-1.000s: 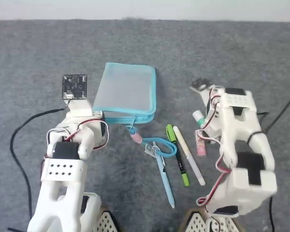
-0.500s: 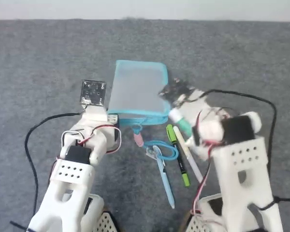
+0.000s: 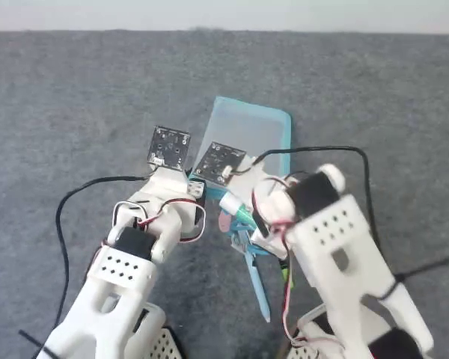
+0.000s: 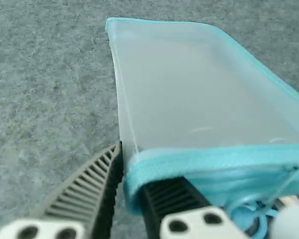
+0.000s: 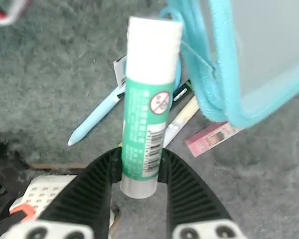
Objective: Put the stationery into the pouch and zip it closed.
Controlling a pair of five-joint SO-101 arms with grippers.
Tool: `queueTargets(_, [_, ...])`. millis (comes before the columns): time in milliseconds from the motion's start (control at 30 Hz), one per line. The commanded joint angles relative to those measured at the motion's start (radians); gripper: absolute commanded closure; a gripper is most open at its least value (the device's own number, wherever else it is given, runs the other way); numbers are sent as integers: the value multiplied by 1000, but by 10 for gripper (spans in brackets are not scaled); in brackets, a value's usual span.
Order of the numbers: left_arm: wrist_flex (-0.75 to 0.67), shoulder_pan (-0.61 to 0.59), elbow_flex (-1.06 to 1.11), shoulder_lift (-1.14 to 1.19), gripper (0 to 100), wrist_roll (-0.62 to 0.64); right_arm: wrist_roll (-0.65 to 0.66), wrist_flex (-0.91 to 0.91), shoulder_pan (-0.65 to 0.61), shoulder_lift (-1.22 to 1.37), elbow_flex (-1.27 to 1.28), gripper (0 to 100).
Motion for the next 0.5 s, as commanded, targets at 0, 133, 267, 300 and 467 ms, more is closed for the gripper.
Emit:
queueTargets(0, [-28,12,-15,-26,989,12,-58,24,-7,117,-98,991])
queueTargets(133, [-28,17,-15,-26,989,12,-118,31,-7,245,-216,991])
queueTargets(267, [-28,17,-13,-28,989,11,-176,35,-7,375,-339,991])
queueTargets(300, [-26,17,-13,-28,989,11,-187,35,-7,409,-367,991])
queueTargets(467, [-25,17,-10,-31,989,9,-227,35,-7,547,-482,991])
